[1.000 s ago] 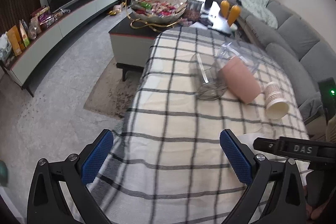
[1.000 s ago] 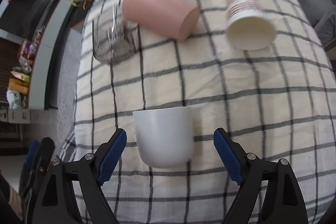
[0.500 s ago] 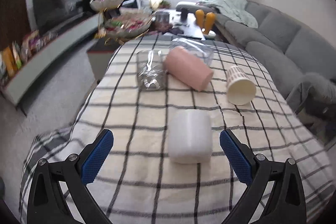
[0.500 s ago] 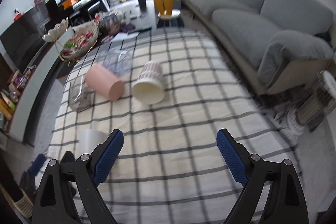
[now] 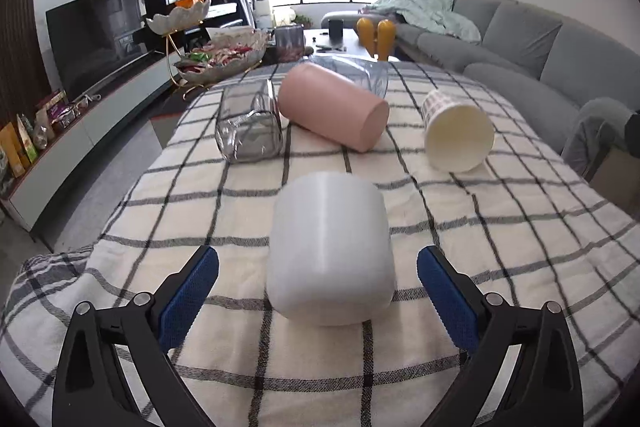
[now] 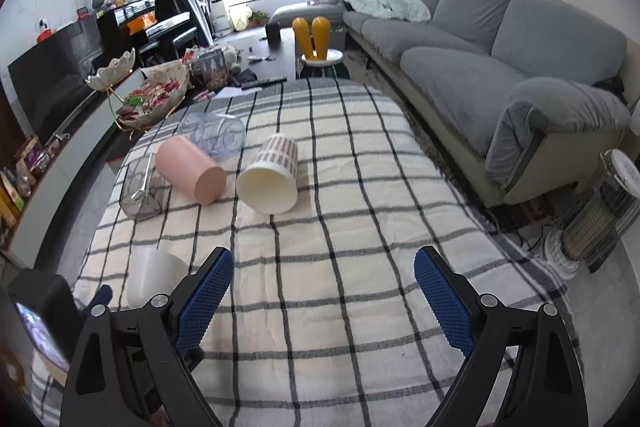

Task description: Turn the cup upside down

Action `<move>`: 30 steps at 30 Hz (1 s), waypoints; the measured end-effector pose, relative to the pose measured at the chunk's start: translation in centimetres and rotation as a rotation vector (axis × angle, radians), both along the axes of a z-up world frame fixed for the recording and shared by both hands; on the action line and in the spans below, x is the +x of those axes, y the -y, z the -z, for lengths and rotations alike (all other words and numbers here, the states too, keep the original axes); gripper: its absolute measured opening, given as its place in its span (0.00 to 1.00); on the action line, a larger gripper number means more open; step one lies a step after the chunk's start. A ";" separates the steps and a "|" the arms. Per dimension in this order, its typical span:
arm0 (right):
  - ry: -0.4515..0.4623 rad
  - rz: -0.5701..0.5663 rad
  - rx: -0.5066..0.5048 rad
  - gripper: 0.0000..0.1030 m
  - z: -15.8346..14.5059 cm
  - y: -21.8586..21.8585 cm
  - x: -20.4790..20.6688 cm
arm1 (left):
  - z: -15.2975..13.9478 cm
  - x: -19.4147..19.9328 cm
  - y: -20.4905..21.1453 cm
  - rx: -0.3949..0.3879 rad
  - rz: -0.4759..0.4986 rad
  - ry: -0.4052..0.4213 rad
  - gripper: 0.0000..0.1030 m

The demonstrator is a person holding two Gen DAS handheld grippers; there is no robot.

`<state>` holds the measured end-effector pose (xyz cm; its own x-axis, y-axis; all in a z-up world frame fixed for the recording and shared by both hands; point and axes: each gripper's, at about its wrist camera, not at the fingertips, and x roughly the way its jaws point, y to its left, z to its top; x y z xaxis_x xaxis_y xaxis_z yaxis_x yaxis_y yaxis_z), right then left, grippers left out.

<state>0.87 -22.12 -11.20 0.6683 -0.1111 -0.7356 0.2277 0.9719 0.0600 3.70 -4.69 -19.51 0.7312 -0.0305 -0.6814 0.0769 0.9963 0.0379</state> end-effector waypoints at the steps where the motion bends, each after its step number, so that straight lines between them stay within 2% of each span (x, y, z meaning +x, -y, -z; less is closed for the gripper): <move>1: -0.006 0.003 0.003 0.89 0.2 0.1 0.1 | 0.1 0.0 0.1 0.000 0.001 -0.002 0.96; 6: -0.024 0.012 0.017 0.89 0.7 0.3 0.3 | 0.9 0.4 0.5 0.016 -0.002 -0.018 0.87; 8: -0.031 0.008 0.019 0.89 0.8 0.3 0.4 | 1.2 0.6 0.4 0.012 -0.004 -0.034 0.77; 11: -0.041 0.004 0.020 0.89 1.0 0.1 0.5 | 1.5 0.8 0.2 -0.006 -0.006 -0.054 0.66; 20: -0.036 0.002 0.021 0.89 0.8 -0.1 0.5 | 1.1 0.7 -0.2 -0.019 -0.004 -0.085 0.65; 25: -0.036 0.006 0.046 0.89 -0.2 -0.1 0.6 | -0.1 1.5 -0.7 -0.002 0.030 -0.188 0.65; 30: -0.034 0.013 0.079 0.89 -2.1 -0.4 1.1 | -1.7 3.4 -1.5 0.034 0.068 -0.379 0.65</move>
